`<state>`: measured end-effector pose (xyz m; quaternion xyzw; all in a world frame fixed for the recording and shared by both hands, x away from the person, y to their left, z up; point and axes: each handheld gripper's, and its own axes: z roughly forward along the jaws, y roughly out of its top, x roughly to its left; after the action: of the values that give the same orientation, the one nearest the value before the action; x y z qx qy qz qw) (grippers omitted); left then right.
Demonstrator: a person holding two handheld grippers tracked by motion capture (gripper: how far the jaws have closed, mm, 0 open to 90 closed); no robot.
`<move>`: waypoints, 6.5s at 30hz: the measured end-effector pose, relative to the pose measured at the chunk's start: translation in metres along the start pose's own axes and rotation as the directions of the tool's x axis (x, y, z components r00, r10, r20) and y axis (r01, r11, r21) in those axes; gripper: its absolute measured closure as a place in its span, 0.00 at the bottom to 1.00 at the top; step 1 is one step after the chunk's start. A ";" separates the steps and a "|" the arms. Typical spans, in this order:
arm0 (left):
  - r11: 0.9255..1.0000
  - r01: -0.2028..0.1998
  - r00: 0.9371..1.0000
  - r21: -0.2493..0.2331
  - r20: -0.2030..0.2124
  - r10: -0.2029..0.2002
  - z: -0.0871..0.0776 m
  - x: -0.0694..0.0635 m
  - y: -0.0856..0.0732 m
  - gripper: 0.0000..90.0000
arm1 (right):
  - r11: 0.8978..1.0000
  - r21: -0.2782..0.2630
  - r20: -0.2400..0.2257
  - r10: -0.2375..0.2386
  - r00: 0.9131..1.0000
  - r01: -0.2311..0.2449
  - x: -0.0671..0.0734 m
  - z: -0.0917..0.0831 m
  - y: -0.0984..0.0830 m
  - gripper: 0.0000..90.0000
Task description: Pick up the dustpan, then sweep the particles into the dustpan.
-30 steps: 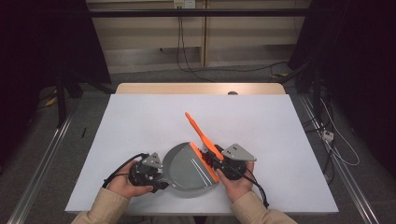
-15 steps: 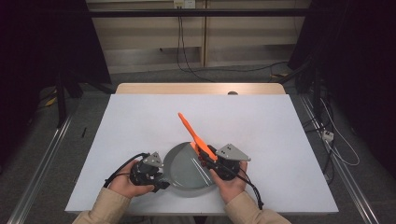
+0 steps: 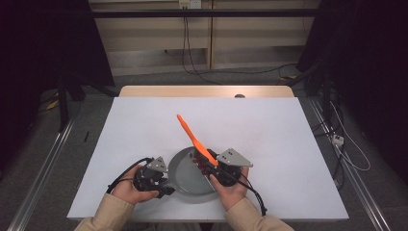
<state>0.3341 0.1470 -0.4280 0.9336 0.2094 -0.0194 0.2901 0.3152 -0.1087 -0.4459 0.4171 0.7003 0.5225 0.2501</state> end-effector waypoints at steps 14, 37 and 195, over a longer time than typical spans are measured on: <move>1.000 0.016 1.000 -0.019 0.015 -0.016 -0.001 0.000 -0.004 0.70 | 0.997 -0.065 -0.015 0.045 0.999 -0.046 -0.028 -0.015 0.020 0.79; 0.999 0.032 0.999 -0.004 0.022 -0.032 -0.002 -0.005 -0.006 0.70 | 0.999 -0.013 0.039 -0.046 0.998 0.046 -0.001 -0.014 -0.011 0.78; 0.917 0.220 0.913 -0.334 -0.260 -0.314 -0.018 0.025 -0.027 0.70 | 0.999 0.033 0.105 0.037 0.994 -0.041 -0.084 -0.039 0.021 0.79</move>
<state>0.3449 0.1861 -0.4314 0.8327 0.3796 0.1183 0.3854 0.3358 -0.1981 -0.4210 0.4617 0.6872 0.4923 0.2686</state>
